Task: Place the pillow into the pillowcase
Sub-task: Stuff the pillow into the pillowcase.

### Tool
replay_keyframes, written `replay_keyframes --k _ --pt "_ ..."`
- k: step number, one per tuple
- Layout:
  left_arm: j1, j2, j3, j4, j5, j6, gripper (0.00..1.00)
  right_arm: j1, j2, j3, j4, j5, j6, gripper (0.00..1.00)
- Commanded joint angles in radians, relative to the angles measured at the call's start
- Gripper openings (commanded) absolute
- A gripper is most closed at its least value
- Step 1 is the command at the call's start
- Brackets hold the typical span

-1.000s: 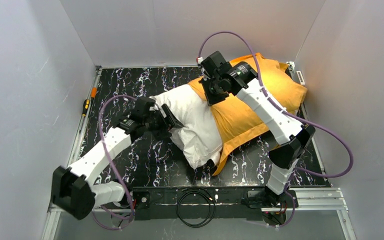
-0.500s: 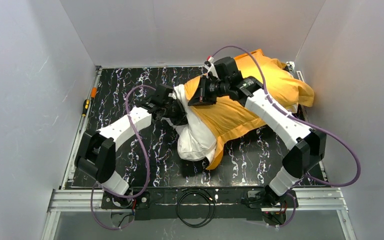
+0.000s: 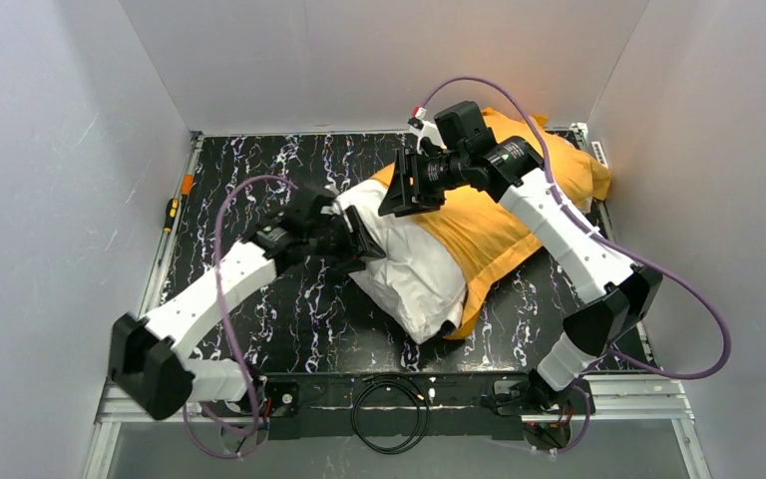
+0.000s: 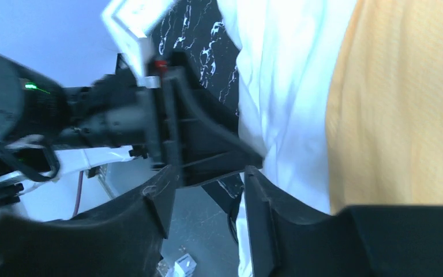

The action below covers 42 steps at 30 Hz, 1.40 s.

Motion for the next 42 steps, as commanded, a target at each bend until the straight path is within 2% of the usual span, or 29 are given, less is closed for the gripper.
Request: replay_keyframes --k 1,3,6,10,14,19,23,26,28,30,31,32,35,38,42 --pt "0.072 -0.197 -0.05 -0.071 -0.017 0.089 0.63 -0.01 -0.003 0.122 -0.179 0.119 -0.216 0.62" --pt "0.116 -0.24 -0.067 -0.107 -0.012 0.114 0.74 -0.03 0.029 0.175 -0.188 0.176 -0.254 0.72" --pt "0.184 -0.269 -0.075 -0.136 0.017 0.155 0.81 -0.049 0.108 0.27 -0.18 0.258 -0.306 0.79" --pt "0.277 -0.242 -0.065 -0.141 0.085 0.193 0.84 -0.055 0.252 0.447 -0.164 0.322 -0.357 0.78" --pt "0.345 -0.163 -0.059 -0.117 0.16 0.2 0.84 -0.054 0.4 0.614 -0.186 0.299 -0.385 0.74" --pt "0.369 -0.065 -0.05 -0.083 0.205 0.195 0.86 -0.046 0.483 0.631 -0.228 0.269 -0.397 0.72" --pt "0.369 0.008 -0.068 -0.016 0.254 0.153 0.85 -0.024 0.483 0.583 -0.249 0.287 -0.415 0.72" --pt "0.367 0.042 -0.098 0.065 0.285 0.107 0.76 -0.011 0.483 0.552 -0.258 0.307 -0.43 0.71" --pt "0.366 0.063 -0.107 0.105 0.308 0.089 0.65 -0.004 0.488 0.548 -0.271 0.322 -0.436 0.67" --pt "0.36 0.079 -0.106 0.123 0.313 0.081 0.51 -0.002 0.492 0.55 -0.28 0.333 -0.436 0.51" --pt "0.357 0.084 -0.103 0.13 0.314 0.078 0.45 -0.003 0.494 0.552 -0.283 0.339 -0.436 0.39" --pt "0.356 0.089 -0.102 0.138 0.315 0.074 0.4 -0.002 0.496 0.557 -0.289 0.347 -0.436 0.28" --pt "0.351 0.098 -0.095 0.163 0.319 0.062 0.29 -0.003 0.502 0.576 -0.307 0.354 -0.44 0.04" --pt "0.345 0.107 -0.089 0.176 0.328 0.054 0.19 -0.008 0.49 0.608 -0.308 0.319 -0.428 0.01" --pt "0.33 0.11 -0.078 0.222 0.339 0.024 0.07 -0.02 0.433 0.619 -0.229 0.136 -0.364 0.01"
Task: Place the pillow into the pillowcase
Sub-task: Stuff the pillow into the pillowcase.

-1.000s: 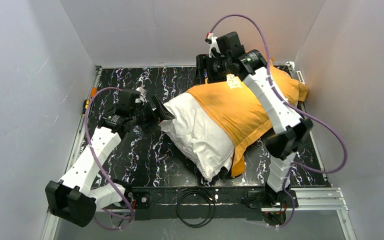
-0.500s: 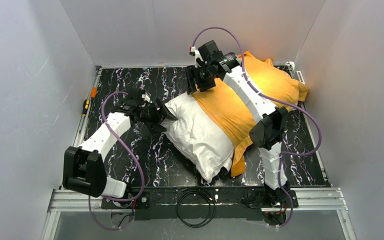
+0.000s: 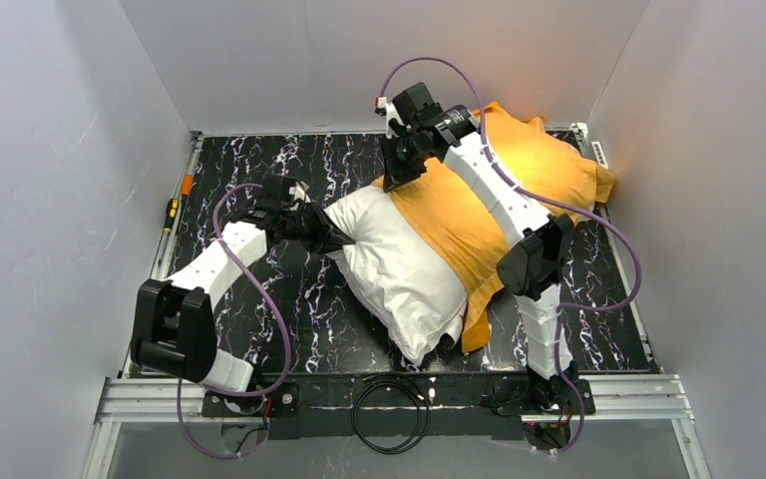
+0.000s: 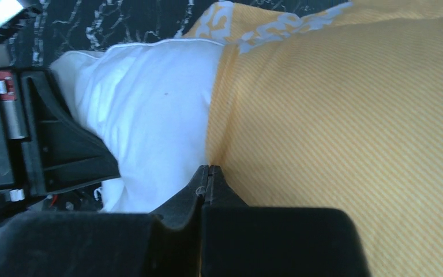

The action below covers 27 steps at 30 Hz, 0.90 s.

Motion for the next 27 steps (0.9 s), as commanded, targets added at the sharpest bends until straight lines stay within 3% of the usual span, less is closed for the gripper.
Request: replay_keyframes --k 1,4,8,10,17,18,20,23,24,27 --pt "-0.027 0.009 0.023 0.096 0.032 -0.046 0.05 -0.011 -0.105 0.029 0.088 -0.253 0.079 0.01" --pt "-0.058 0.015 0.049 0.195 0.031 -0.109 0.0 -0.011 -0.187 -0.099 0.336 -0.487 0.224 0.01" --pt "-0.106 0.063 0.129 0.398 0.037 -0.223 0.0 0.011 -0.335 -0.453 0.998 -0.685 0.719 0.01" --pt "-0.125 0.108 0.227 0.401 0.036 -0.219 0.0 0.023 -0.399 -0.6 1.337 -0.686 0.97 0.01" --pt "-0.221 0.269 0.48 0.436 0.015 -0.249 0.0 0.159 -0.481 -0.928 1.914 -0.532 1.429 0.01" --pt "-0.232 0.269 0.47 0.436 0.003 -0.251 0.0 0.166 -0.494 -0.964 1.931 -0.515 1.443 0.01" --pt "-0.24 0.241 0.411 0.435 -0.023 -0.25 0.0 0.158 -0.536 -0.995 1.757 -0.51 1.35 0.01" --pt "-0.237 0.143 0.289 0.348 -0.087 -0.213 0.0 0.129 -0.58 -0.903 1.22 -0.46 0.961 0.01" --pt "-0.235 0.115 0.269 0.283 -0.105 -0.178 0.04 0.125 -0.579 -0.858 1.054 -0.43 0.841 0.04" --pt "-0.224 0.035 0.229 0.063 -0.155 -0.08 0.33 0.123 -0.547 -0.701 0.646 -0.318 0.565 0.41"
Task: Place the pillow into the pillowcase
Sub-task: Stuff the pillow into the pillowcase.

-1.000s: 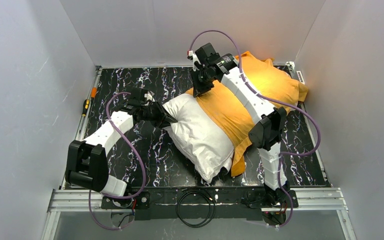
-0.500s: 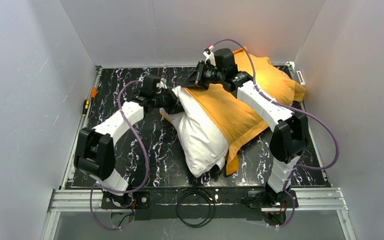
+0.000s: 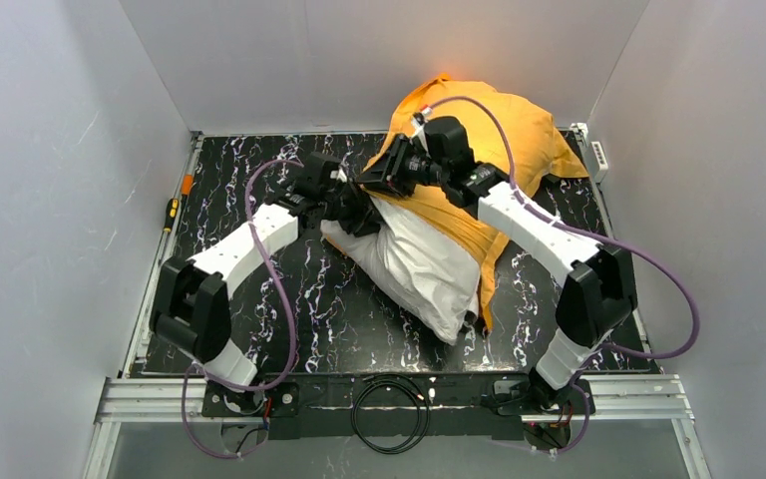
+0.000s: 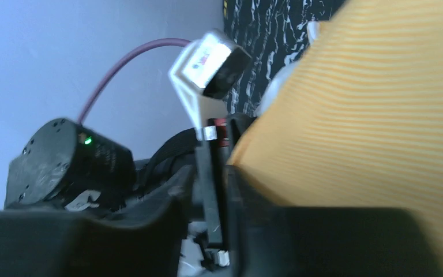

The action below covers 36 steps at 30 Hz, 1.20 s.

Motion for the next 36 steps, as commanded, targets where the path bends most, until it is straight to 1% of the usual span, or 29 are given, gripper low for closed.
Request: replay_keyframes --k 1,2,3,4,5,6,9,12,15,18,21,23,26,27,31,32,33,36 --pt "-0.015 -0.163 -0.033 -0.126 -0.068 0.121 0.43 0.13 -0.077 0.271 -0.526 -0.078 -0.426 0.53" --pt "-0.006 -0.194 -0.049 -0.19 -0.09 0.148 0.54 0.131 -0.068 0.31 -0.606 -0.033 -0.492 0.62" --pt "0.004 -0.224 -0.067 -0.263 -0.111 0.171 0.62 0.135 -0.061 0.351 -0.689 0.019 -0.554 0.7" --pt "0.014 -0.259 -0.086 -0.297 -0.132 0.197 0.69 0.142 -0.055 0.387 -0.761 0.077 -0.607 0.77" --pt "0.024 -0.292 -0.103 -0.363 -0.156 0.218 0.74 0.15 -0.047 0.417 -0.826 0.128 -0.657 0.82" --pt "0.036 -0.324 -0.115 -0.415 -0.178 0.241 0.79 0.162 -0.043 0.447 -0.885 0.18 -0.698 0.85" --pt "0.08 -0.425 -0.164 -0.525 -0.218 0.271 0.9 0.241 -0.035 0.476 -1.026 0.331 -0.802 0.9" --pt "0.146 -0.543 -0.254 -0.576 -0.189 0.264 0.93 0.355 -0.04 0.445 -1.092 0.488 -0.859 0.92" --pt "0.2 -0.639 -0.328 -0.623 -0.17 0.259 0.96 0.484 -0.051 0.35 -1.12 0.647 -0.871 0.96" --pt "0.243 -0.702 -0.397 -0.666 -0.145 0.25 0.97 0.583 -0.05 0.251 -1.121 0.763 -0.865 0.98" --pt "0.285 -0.746 -0.47 -0.659 -0.09 0.217 0.98 0.634 -0.016 0.158 -1.107 0.828 -0.859 0.98" --pt "0.3 -0.773 -0.517 -0.623 -0.05 0.179 0.98 0.644 0.015 0.101 -1.06 0.865 -0.867 0.98" --pt "0.308 -0.801 -0.554 -0.577 -0.027 0.134 0.98 0.639 0.111 0.089 -1.051 0.962 -0.893 0.97" --pt "0.312 -0.808 -0.562 -0.567 -0.022 0.125 0.98 0.63 0.143 0.091 -1.04 0.975 -0.91 0.89" --pt "0.325 -0.841 -0.597 -0.525 0.011 0.087 0.96 0.545 0.223 0.153 -0.994 0.914 -0.964 0.27" --pt "0.33 -0.853 -0.607 -0.502 0.028 0.082 0.96 0.53 0.227 0.186 -0.998 0.916 -0.972 0.13" --pt "0.335 -0.864 -0.617 -0.483 0.044 0.076 0.96 0.513 0.226 0.209 -1.002 0.914 -0.978 0.01" --pt "0.341 -0.895 -0.633 -0.459 0.062 0.066 0.96 0.446 0.206 0.326 -1.025 0.806 -0.997 0.01"
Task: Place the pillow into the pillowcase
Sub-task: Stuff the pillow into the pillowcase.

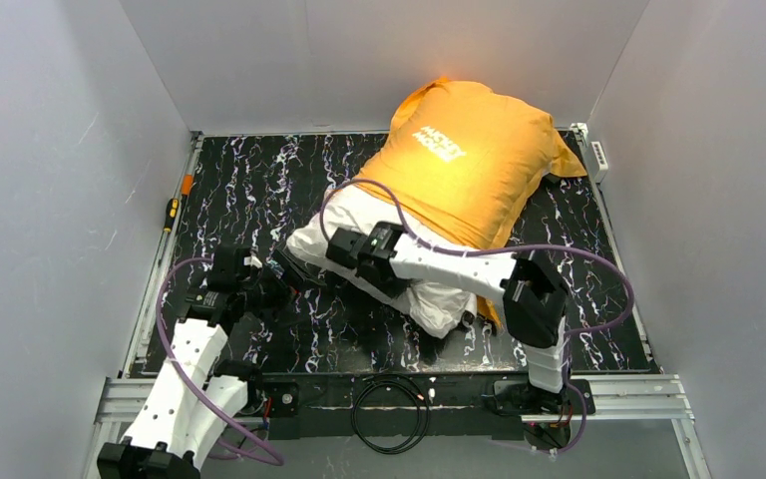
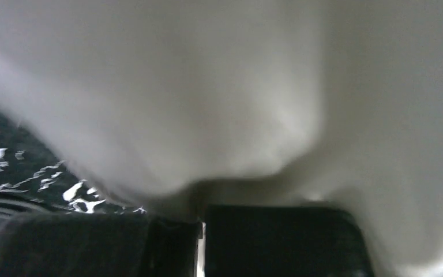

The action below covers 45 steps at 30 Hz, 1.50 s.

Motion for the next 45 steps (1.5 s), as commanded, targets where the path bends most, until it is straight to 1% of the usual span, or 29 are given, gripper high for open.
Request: replay_keyframes --k 1,4,8,11,13,17,19,21,25,28,30,34,37,38,39,41,43,45 --pt "0.013 -0.047 -0.029 0.059 0.073 -0.034 0.96 -0.112 -0.044 0.209 0.023 -0.106 -0.045 0.01" --pt "0.014 -0.047 -0.067 0.105 0.099 -0.061 0.94 -0.181 -0.066 0.359 -0.012 -0.225 -0.022 0.01" --pt "0.012 -0.005 -0.12 0.24 0.151 -0.123 0.91 -0.263 -0.082 0.54 -0.045 -0.376 0.038 0.01" --pt "0.004 0.057 -0.125 0.339 0.154 -0.155 0.91 -0.323 -0.09 0.645 -0.047 -0.479 0.099 0.01" --pt "-0.01 0.111 -0.119 0.414 0.149 -0.193 0.92 -0.366 -0.102 0.682 -0.032 -0.576 0.148 0.01" --pt "-0.067 0.236 -0.107 0.654 0.122 -0.301 0.93 -0.445 -0.155 0.664 0.082 -0.724 0.266 0.01" --pt "-0.113 0.312 -0.066 0.756 0.096 -0.328 0.93 -0.474 -0.18 0.653 0.152 -0.789 0.326 0.01" --pt "-0.158 0.393 0.02 0.766 0.066 -0.3 0.94 -0.496 -0.185 0.657 0.194 -0.831 0.383 0.01" --pt "-0.226 0.56 0.175 0.791 0.038 -0.268 0.94 -0.527 -0.189 0.663 0.256 -0.881 0.445 0.01" --pt "-0.259 0.63 0.24 0.869 0.015 -0.288 0.94 -0.542 -0.189 0.661 0.267 -0.897 0.461 0.01" --pt "-0.27 0.678 0.287 0.875 0.003 -0.295 0.92 -0.553 -0.19 0.658 0.274 -0.905 0.472 0.01" --pt "-0.283 0.765 0.335 0.876 -0.03 -0.299 0.86 -0.587 -0.198 0.653 0.317 -0.945 0.52 0.01" --pt "-0.285 0.83 0.353 0.887 -0.055 -0.311 0.74 -0.618 -0.206 0.65 0.341 -0.973 0.554 0.01" --pt "-0.285 0.845 0.354 0.899 -0.066 -0.319 0.73 -0.626 -0.209 0.648 0.348 -0.977 0.562 0.01" --pt "-0.285 0.858 0.356 0.906 -0.079 -0.326 0.74 -0.637 -0.212 0.647 0.354 -0.983 0.566 0.01" --pt "-0.286 0.879 0.364 0.926 -0.106 -0.337 0.78 -0.652 -0.215 0.64 0.359 -0.996 0.575 0.01" --pt "-0.286 0.9 0.383 0.948 -0.13 -0.34 0.8 -0.66 -0.22 0.633 0.354 -1.001 0.574 0.01" --pt "-0.286 0.925 0.411 0.966 -0.143 -0.344 0.75 -0.662 -0.229 0.616 0.353 -1.003 0.573 0.01"
